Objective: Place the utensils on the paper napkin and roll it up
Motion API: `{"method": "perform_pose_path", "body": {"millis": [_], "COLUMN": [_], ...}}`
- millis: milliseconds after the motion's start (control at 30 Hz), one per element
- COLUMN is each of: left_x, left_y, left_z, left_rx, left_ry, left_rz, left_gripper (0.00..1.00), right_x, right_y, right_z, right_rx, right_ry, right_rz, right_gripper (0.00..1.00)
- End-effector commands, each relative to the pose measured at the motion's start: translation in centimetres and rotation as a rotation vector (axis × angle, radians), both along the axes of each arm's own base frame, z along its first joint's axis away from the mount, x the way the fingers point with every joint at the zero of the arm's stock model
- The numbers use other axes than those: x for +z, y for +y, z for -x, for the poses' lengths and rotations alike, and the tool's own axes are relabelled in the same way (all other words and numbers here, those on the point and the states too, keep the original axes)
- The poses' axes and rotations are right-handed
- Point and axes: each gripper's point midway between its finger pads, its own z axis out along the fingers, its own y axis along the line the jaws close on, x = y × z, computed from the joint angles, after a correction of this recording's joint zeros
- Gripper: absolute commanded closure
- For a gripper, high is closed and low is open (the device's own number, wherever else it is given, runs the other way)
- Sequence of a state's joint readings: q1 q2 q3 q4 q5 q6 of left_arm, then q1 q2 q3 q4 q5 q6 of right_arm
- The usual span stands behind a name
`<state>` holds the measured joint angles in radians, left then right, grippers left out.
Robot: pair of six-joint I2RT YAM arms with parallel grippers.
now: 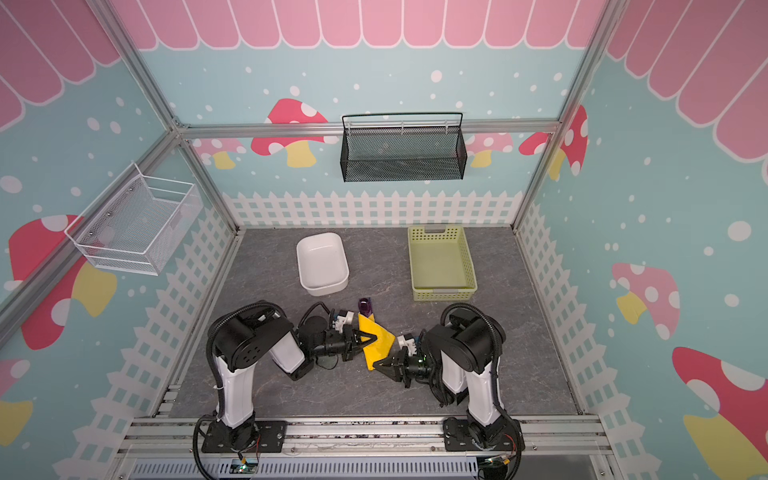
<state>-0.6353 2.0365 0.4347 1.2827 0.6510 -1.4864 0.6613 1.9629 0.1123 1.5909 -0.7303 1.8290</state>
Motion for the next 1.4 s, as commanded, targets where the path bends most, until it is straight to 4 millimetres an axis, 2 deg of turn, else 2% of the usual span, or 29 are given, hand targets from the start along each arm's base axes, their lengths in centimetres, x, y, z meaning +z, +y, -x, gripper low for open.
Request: {"method": "perform_pose_path", "body": {"millis": [0,233,433,833,1133,1367], "left_x": [-6.8,-5.3,-4.3,0.1,5.3,11.9], "left_y": [3.0,2.5,2.4,1.8,1.7,2.0], "left_z": [1.3,0.4,0.0,-1.9,-3.1,-3.2], "left_rx": [0.095,0.079,0.058,0.013,-0.012,-0.04], "left_ry": [0.258,0.187,0.141,-0.042,-0.271,-0.562], "left_rz": [-0.165,-0.143,-0.184,-0.232,-0.233,-0.237], "left_gripper": [1.0,1.0,1.0,1.0,1.0,1.0], "right_x": [-0.1,0.2,0.1,0.6,0.6,0.8], "right_y": [-0.9,-0.9,-1.5,-2.9,-3.6,-4.7], "right_z": [0.7,0.5,0.6,0.6,-0.1,-1.5], "right_rx": [-0.031,-0.037,-0.052,-0.091,-0.104,-0.111], "right_ry": [0.007,-0.013,-0.024,-0.051,-0.076,-0.14], "right_rz": [-0.004,0.001,0.024,0.04,0.07,0.15], "right_gripper": [0.96,0.9,0.74,0.73,0.75,0.75]}}
